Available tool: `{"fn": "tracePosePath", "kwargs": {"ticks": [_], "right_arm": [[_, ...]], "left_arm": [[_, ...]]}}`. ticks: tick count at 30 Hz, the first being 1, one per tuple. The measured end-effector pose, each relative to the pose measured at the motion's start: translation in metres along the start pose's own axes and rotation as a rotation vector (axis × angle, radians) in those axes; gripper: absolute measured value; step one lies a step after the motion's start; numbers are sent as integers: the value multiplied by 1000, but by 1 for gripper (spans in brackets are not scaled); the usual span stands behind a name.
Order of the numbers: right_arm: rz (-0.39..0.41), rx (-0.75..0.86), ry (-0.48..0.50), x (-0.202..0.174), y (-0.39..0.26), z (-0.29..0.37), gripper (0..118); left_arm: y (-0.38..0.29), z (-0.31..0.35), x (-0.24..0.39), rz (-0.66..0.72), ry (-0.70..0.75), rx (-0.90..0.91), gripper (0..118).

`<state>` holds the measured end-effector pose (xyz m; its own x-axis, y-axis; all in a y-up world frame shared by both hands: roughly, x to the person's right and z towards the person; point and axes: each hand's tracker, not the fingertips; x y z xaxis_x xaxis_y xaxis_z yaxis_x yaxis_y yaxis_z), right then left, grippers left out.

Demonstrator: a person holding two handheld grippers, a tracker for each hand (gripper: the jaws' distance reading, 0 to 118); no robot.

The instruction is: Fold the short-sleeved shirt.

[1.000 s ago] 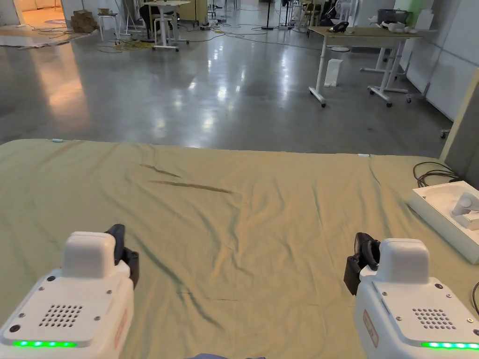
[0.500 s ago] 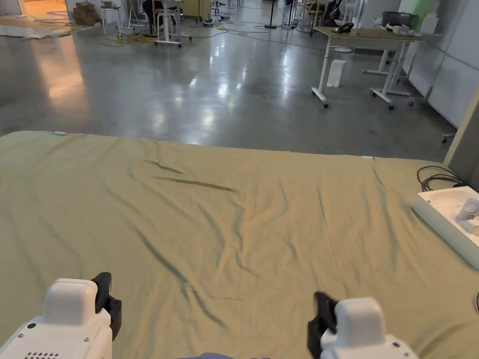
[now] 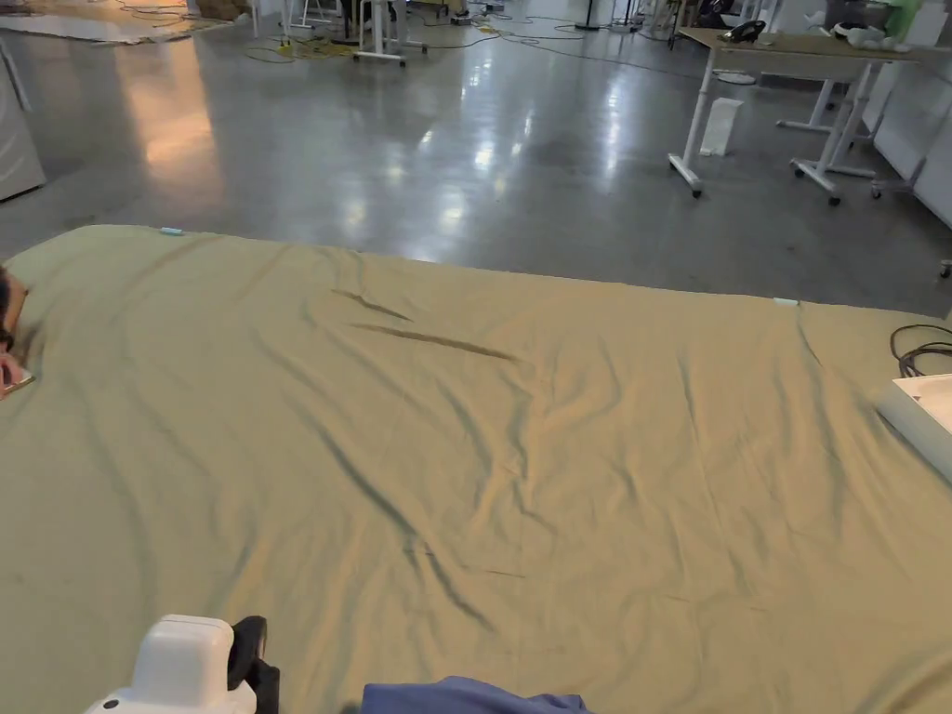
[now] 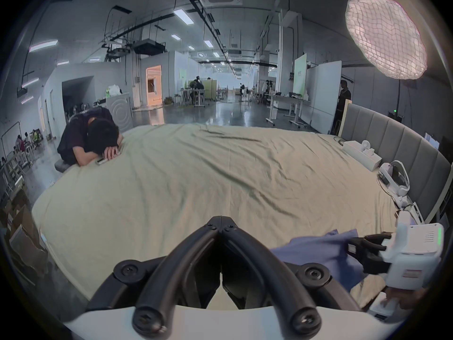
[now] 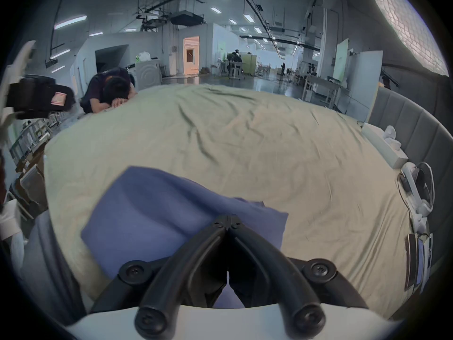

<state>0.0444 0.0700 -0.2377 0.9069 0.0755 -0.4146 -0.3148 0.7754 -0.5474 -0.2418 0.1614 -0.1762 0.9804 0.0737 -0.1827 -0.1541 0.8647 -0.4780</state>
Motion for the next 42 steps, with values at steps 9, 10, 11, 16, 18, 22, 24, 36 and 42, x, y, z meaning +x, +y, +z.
{"fn": "tracePosePath", "kwargs": {"ticks": [9, 10, 11, 16, 18, 22, 24, 36, 42], "right_arm": [[-51, 3, -63, 9, -7, -11, 0], [-54, 1, -62, 9, -8, -11, 0], [-58, -3, -61, 9, -8, -11, 0], [-85, -10, -54, 13, -9, -11, 0], [-87, -12, -52, 13, -9, -12, 0], [-91, -13, -47, 14, -9, -12, 0], [-97, -12, -42, 15, -10, -11, 0], [-107, -16, -35, 18, -12, -12, 0], [-140, -12, -48, 23, -12, -13, 0]], "left_arm": [[-23, -20, -24, 169, -228, -255, 25], [-25, -25, -28, 196, -257, -280, 34], [-25, -30, -31, 215, -276, -307, 41], [-32, -73, -53, 402, -557, -473, 64], [-39, -95, -56, 476, -642, -557, 64], [-59, -135, -56, 597, -790, -682, 65], [-75, -152, -54, 724, -913, -765, 65], [-86, -177, -8, 575, -896, -715, 64], [-82, -157, -4, 561, -872, -650, 25]]}}
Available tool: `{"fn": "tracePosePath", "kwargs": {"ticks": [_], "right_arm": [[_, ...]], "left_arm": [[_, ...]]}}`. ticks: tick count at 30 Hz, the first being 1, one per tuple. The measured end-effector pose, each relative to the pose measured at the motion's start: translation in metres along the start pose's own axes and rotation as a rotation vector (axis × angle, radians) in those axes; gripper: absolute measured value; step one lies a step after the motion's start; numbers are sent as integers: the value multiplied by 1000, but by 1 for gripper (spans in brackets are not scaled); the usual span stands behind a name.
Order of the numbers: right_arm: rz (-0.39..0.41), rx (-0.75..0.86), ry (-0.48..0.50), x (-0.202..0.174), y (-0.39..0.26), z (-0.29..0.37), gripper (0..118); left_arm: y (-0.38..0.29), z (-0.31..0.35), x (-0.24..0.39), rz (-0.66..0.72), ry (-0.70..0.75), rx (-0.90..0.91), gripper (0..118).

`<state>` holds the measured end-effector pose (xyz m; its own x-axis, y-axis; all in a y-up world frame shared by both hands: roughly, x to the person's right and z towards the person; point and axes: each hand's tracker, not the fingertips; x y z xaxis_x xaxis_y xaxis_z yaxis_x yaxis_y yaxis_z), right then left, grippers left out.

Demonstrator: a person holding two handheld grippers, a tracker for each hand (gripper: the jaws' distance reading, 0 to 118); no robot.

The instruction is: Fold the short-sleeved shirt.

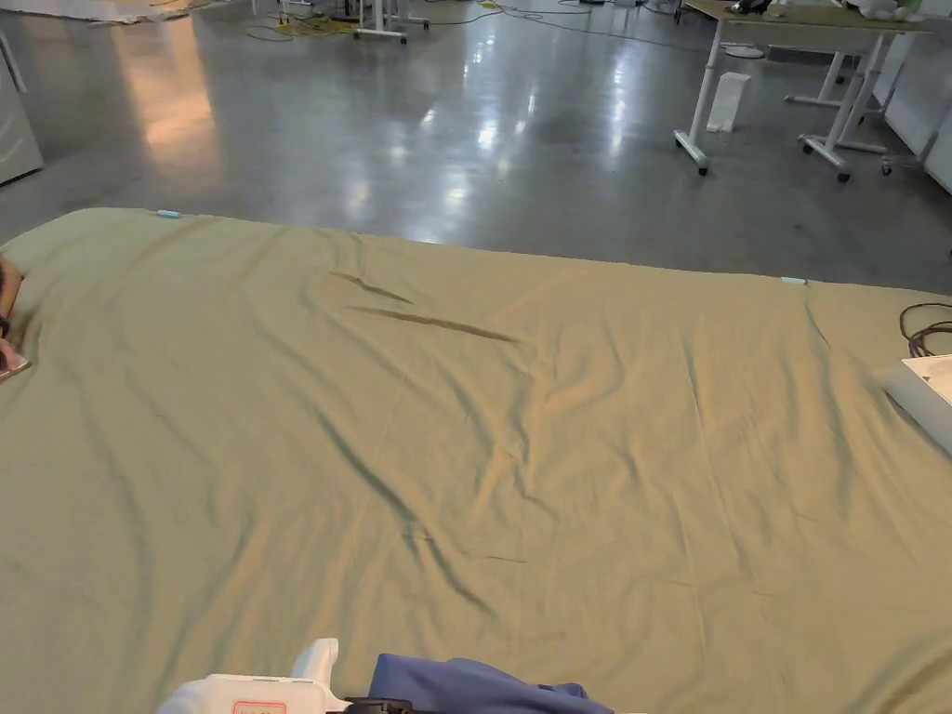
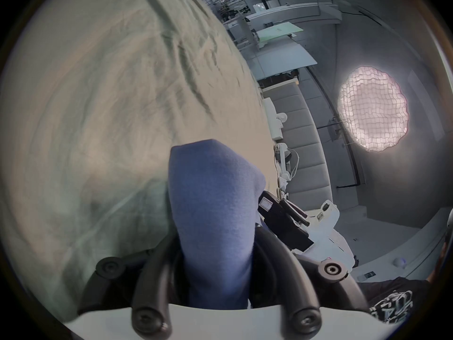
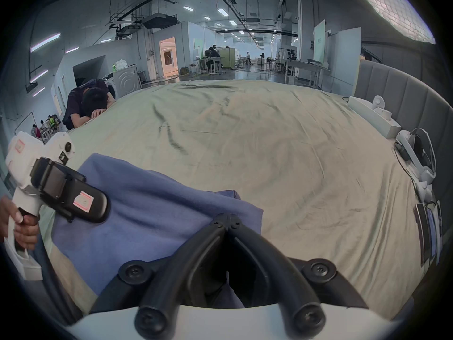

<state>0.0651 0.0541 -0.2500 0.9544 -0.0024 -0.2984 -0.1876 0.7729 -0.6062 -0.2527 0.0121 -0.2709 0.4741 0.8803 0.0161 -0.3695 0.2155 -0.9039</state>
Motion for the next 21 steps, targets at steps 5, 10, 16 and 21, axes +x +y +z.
{"fn": "tracePosePath", "kwargs": {"ticks": [5, 10, 16, 21], "right_arm": [[8, 5, -46, -4, 3, 1, 0], [54, 68, -80, -4, 26, 16, 0], [20, 207, -106, 26, 94, 36, 0], [-6, 292, -142, 50, 151, 49, 0]], "left_arm": [[0, 6, 12, 25, -28, 3, 23], [12, 34, 31, 13, -50, -6, 23], [45, 111, 37, -37, 13, -8, 23], [73, 185, 32, -71, 122, -9, 23]]}}
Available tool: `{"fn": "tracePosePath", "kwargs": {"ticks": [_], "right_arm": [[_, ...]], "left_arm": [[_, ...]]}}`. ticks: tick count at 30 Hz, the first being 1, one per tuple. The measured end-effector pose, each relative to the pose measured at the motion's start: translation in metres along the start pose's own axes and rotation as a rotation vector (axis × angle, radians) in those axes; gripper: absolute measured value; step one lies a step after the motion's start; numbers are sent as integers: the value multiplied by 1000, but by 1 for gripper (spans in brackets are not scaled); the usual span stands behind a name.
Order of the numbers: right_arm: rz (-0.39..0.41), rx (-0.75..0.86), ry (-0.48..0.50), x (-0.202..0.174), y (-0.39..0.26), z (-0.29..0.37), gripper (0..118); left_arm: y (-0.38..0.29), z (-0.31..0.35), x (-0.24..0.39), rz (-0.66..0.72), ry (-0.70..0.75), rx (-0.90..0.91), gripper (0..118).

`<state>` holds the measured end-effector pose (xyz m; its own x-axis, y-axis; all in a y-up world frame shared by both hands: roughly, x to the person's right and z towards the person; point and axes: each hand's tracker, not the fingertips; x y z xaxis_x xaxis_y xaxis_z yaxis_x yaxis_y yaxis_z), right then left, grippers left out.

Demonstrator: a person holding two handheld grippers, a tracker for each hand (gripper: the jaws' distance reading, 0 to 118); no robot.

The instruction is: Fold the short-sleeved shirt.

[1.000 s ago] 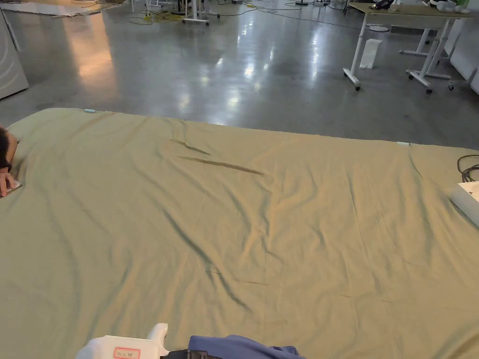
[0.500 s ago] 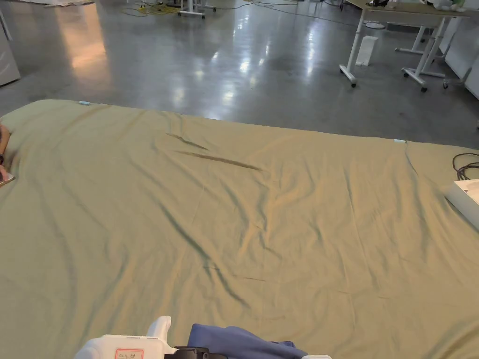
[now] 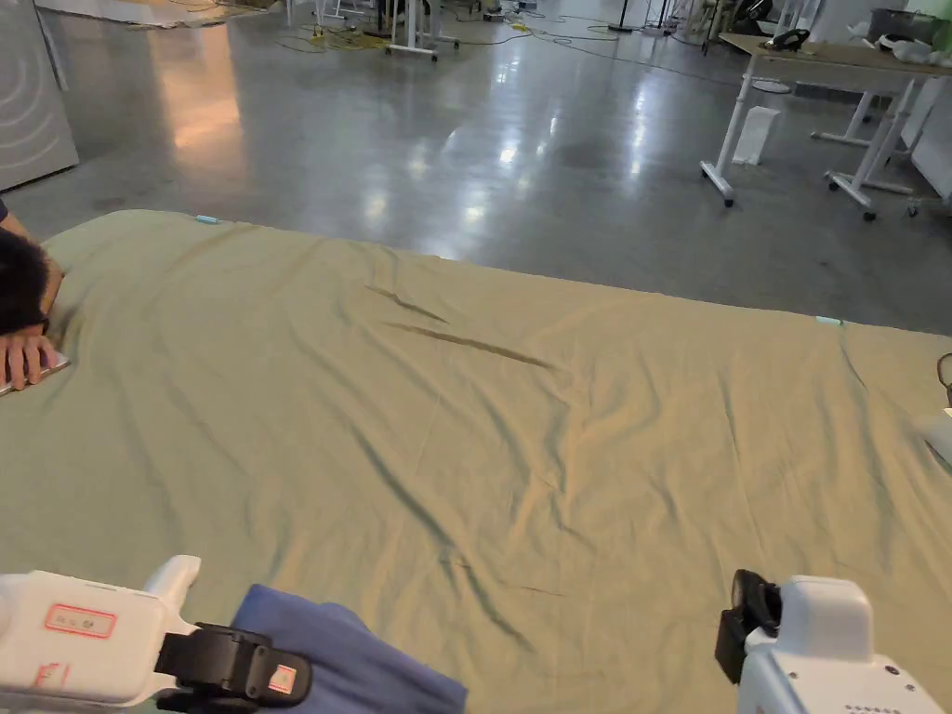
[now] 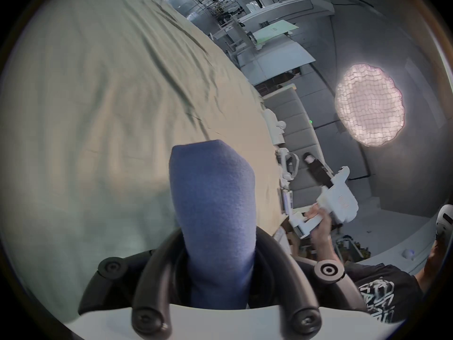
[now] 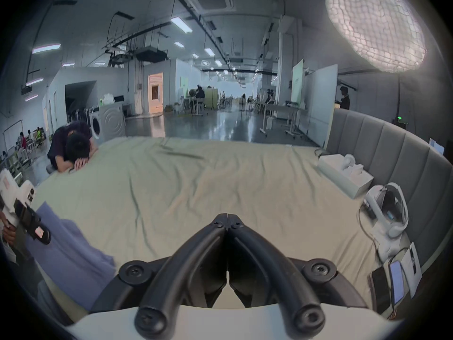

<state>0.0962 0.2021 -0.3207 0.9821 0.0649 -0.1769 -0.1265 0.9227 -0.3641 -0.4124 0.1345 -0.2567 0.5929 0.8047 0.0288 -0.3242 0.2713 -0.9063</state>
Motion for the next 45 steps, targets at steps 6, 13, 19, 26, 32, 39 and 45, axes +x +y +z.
{"fn": "tracePosePath", "kwargs": {"ticks": [6, 13, 19, 26, 32, 39, 45], "right_arm": [[8, 52, -45, 16, 38, -9, 0], [7, 49, -67, 19, 42, -15, 0], [4, 37, -67, 16, 38, -15, 0], [1, 15, -53, 14, 29, -17, 0], [-13, 9, -50, 21, 26, -12, 0], [-38, 11, -42, 29, 23, -8, 0], [-53, 19, -27, 32, 22, -4, 0]], "left_arm": [[35, 99, -32, -2, 180, -15, 23], [64, 195, -58, 77, 426, 11, 23], [78, 230, -85, 117, 663, -18, 23], [78, 218, -97, 140, 869, -2, 42], [87, 241, -100, 101, 1112, 94, 64], [92, 246, -50, -53, 1201, 312, 64], [72, 159, 16, -302, 1006, 490, 64]]}}
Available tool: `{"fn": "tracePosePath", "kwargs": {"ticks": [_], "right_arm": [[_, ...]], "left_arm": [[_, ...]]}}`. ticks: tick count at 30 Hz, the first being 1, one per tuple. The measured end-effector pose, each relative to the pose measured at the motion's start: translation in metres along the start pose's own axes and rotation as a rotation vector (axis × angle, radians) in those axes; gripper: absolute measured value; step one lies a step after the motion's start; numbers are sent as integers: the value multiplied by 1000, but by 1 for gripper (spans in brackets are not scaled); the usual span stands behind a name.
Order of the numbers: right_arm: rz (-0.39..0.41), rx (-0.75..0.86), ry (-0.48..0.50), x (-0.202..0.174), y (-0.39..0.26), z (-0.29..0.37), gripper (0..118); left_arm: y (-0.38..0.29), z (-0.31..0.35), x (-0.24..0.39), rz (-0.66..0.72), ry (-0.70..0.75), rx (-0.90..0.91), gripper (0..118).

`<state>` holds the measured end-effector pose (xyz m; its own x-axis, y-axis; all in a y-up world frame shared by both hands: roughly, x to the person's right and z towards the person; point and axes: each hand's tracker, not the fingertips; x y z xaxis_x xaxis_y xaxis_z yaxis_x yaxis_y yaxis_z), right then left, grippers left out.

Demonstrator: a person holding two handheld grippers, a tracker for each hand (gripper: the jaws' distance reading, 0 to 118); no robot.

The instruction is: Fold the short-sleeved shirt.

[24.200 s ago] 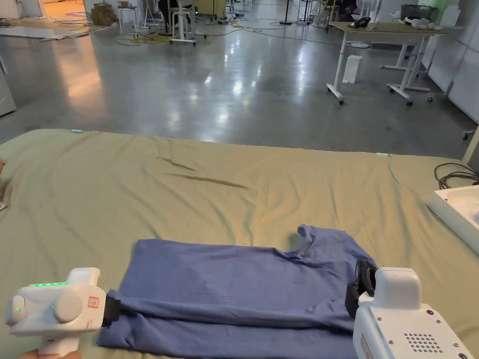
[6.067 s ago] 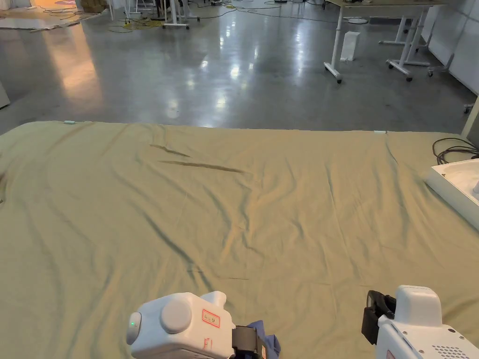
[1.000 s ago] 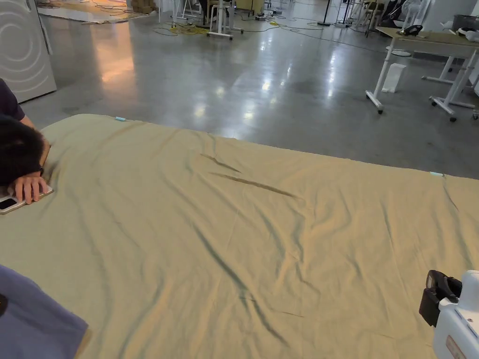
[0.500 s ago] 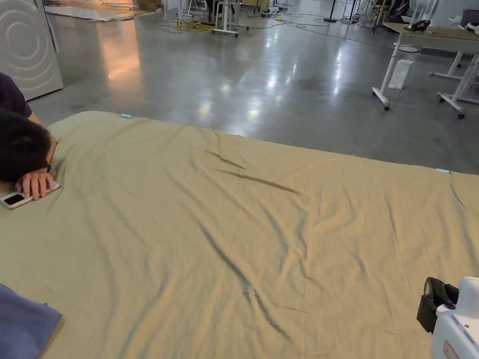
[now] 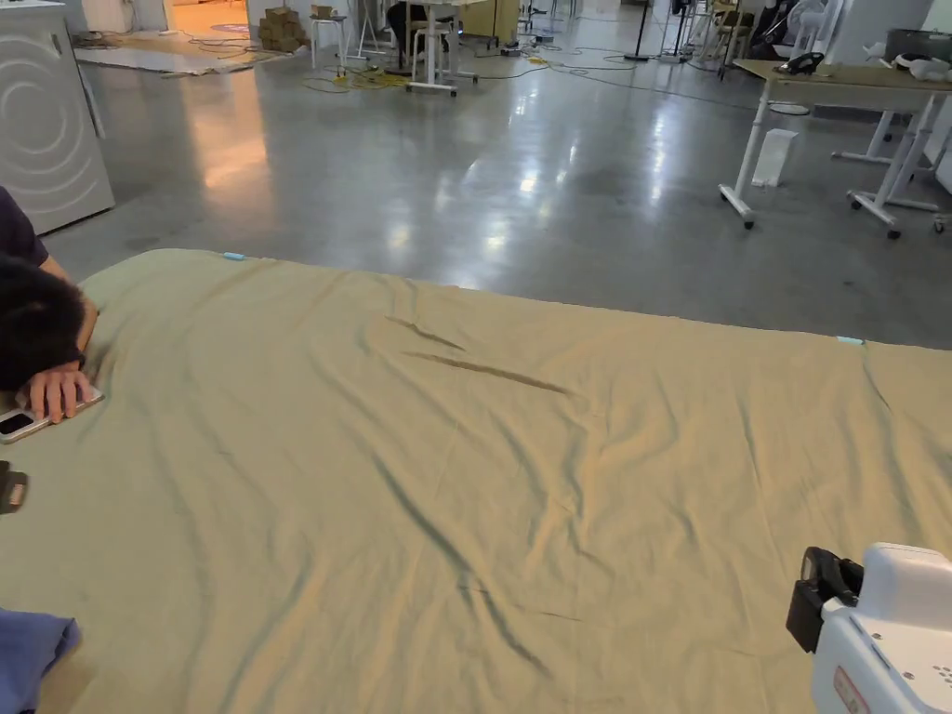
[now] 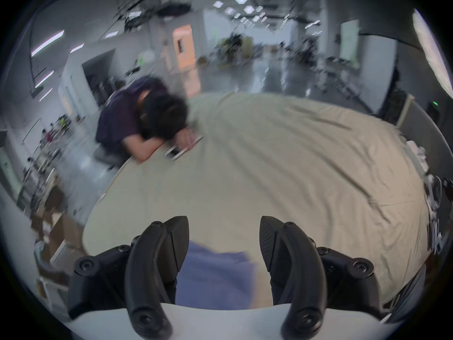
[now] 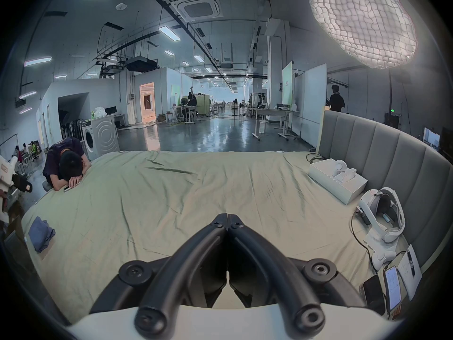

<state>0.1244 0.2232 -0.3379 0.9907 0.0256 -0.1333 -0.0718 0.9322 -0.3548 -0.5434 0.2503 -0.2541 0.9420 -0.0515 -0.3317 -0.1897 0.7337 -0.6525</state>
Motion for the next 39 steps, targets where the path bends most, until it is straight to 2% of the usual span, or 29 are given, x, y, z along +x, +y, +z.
{"fn": "tracePosePath", "kwargs": {"ticks": [4, 10, 13, 14, 15, 16, 18, 20, 23, 28, 39], "right_arm": [[-11, 18, -2, 5, 1, 5, 0], [-24, 51, -18, 11, 7, 14, 0], [-34, 64, -20, 12, 6, 18, 0], [-36, 66, -20, 12, 6, 19, 0], [-34, 69, -18, 12, 6, 20, 0], [-25, 75, -19, 11, 6, 22, 0], [-8, 85, -21, 10, 6, 23, 0], [-3, 100, -22, 11, 7, 26, 0], [-4, 126, -22, 13, 8, 27, 0], [52, 131, -24, 19, 3, 20, 0], [-27, 134, -1, 9, 1, 24, 0]], "left_arm": [[-14, 12, 102, -53, -130, 166, 64], [-33, 27, 236, -69, -190, 376, 61], [-43, 38, 285, -75, -215, 375, 57], [-45, 42, 298, -76, -229, 385, 52], [-50, 46, 308, -77, -245, 406, 32], [-53, 48, 318, -73, -229, 415, 20], [-57, 52, 336, -75, -221, 423, 14], [-62, 54, 343, -84, -242, 429, 2], [-66, 55, 351, -86, -236, 438, 1], [-64, 57, 346, -64, -216, 452, 1], [-66, 57, 336, -1, -203, 474, 1]]}}
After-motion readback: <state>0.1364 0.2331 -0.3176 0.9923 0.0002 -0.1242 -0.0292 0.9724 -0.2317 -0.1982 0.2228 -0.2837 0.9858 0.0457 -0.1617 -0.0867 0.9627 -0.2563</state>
